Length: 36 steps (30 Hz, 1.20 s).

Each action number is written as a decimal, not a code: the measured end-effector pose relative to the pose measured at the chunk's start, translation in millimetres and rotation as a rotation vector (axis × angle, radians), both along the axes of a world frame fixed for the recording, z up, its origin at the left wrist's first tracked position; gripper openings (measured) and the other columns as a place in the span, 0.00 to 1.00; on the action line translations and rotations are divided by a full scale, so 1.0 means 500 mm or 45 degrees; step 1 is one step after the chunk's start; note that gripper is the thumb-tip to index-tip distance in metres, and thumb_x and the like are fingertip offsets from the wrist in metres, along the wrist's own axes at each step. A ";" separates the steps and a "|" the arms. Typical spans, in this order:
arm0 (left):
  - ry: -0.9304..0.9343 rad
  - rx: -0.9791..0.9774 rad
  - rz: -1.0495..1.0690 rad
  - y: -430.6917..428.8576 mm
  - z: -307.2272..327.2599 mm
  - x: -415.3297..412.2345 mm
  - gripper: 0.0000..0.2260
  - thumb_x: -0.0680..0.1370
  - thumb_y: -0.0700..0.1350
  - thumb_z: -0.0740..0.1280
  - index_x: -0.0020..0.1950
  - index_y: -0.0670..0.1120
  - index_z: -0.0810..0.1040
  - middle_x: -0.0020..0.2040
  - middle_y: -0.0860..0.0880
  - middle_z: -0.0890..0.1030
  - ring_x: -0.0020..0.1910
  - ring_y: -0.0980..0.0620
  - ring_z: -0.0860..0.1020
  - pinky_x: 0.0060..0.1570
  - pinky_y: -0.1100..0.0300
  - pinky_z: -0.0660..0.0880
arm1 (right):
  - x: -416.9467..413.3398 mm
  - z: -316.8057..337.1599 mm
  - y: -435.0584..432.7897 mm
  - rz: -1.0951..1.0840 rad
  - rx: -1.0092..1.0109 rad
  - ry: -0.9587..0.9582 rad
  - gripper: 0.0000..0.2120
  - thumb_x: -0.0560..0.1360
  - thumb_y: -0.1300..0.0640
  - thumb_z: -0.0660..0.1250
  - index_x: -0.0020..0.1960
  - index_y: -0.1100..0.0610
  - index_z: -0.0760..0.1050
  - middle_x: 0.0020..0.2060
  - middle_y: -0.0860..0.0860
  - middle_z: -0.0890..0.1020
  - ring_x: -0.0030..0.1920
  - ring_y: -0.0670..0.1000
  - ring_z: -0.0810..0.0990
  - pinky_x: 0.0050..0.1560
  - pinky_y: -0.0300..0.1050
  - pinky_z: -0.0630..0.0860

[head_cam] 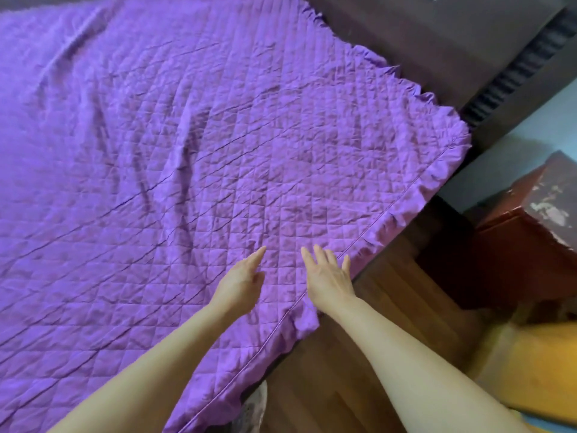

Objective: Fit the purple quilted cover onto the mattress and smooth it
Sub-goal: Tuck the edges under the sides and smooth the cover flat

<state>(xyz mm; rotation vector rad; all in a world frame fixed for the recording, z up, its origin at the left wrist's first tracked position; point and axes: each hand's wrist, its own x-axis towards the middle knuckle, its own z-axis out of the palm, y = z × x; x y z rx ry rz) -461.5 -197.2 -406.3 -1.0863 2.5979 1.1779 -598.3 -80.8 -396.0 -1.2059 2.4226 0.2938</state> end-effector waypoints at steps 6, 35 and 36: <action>-0.109 0.032 -0.027 -0.024 -0.028 -0.083 0.23 0.81 0.44 0.57 0.76 0.48 0.58 0.66 0.41 0.72 0.64 0.42 0.71 0.54 0.55 0.69 | -0.104 -0.014 -0.026 -0.083 -0.038 -0.008 0.31 0.78 0.63 0.55 0.77 0.52 0.47 0.76 0.55 0.50 0.75 0.58 0.50 0.70 0.67 0.45; -0.301 -0.319 -0.033 0.197 -0.240 -0.356 0.05 0.63 0.44 0.70 0.36 0.47 0.77 0.52 0.48 0.76 0.54 0.39 0.74 0.47 0.43 0.72 | -0.535 -0.208 0.074 0.760 0.161 0.456 0.11 0.54 0.66 0.75 0.33 0.57 0.77 0.31 0.53 0.75 0.34 0.56 0.77 0.59 0.73 0.66; -0.268 -0.343 -0.070 0.215 -0.239 -0.362 0.05 0.62 0.44 0.70 0.36 0.48 0.77 0.51 0.49 0.76 0.53 0.40 0.75 0.46 0.43 0.74 | -0.549 -0.204 0.088 0.779 0.201 0.451 0.10 0.56 0.67 0.74 0.34 0.57 0.77 0.30 0.53 0.74 0.34 0.56 0.77 0.60 0.74 0.63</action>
